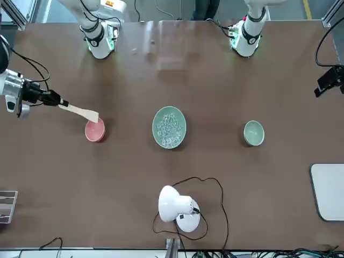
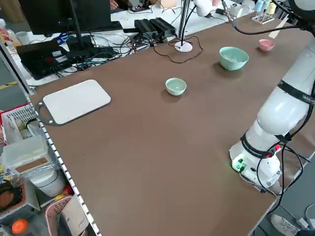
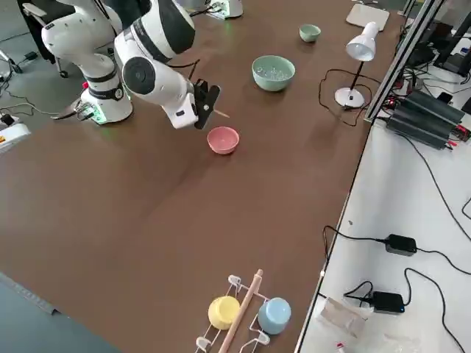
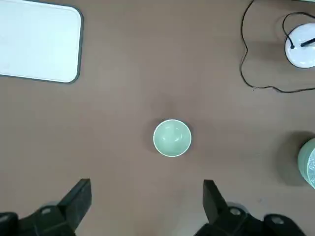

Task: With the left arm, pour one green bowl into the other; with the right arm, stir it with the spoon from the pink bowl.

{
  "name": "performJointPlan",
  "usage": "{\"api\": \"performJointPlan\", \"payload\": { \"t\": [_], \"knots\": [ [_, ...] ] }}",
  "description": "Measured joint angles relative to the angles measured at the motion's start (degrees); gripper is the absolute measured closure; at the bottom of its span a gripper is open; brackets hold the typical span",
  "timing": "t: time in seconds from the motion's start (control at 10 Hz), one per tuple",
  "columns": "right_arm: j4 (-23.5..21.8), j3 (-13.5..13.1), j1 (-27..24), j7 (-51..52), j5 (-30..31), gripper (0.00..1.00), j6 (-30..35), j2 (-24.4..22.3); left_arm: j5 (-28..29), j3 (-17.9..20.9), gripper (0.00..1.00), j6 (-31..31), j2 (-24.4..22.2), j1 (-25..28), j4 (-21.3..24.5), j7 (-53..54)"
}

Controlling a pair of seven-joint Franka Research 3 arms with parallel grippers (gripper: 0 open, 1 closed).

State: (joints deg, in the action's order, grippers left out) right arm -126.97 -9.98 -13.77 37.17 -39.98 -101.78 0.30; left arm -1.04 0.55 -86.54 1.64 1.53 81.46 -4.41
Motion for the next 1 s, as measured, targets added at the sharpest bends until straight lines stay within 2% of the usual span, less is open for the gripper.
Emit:
{"api": "performJointPlan", "payload": {
  "t": [0.6,1.0],
  "knots": [
    [0.05,0.06,-2.18,10.99,-3.09,0.94,-1.00,5.99,0.00,0.21,0.00,-0.03,0.03,0.10,0.00,0.00],
    [0.44,0.07,-3.04,13.34,-4.38,0.94,-1.09,7.50,0.00,0.30,0.00,-0.03,0.04,0.14,0.00,0.06]
  ]
}}
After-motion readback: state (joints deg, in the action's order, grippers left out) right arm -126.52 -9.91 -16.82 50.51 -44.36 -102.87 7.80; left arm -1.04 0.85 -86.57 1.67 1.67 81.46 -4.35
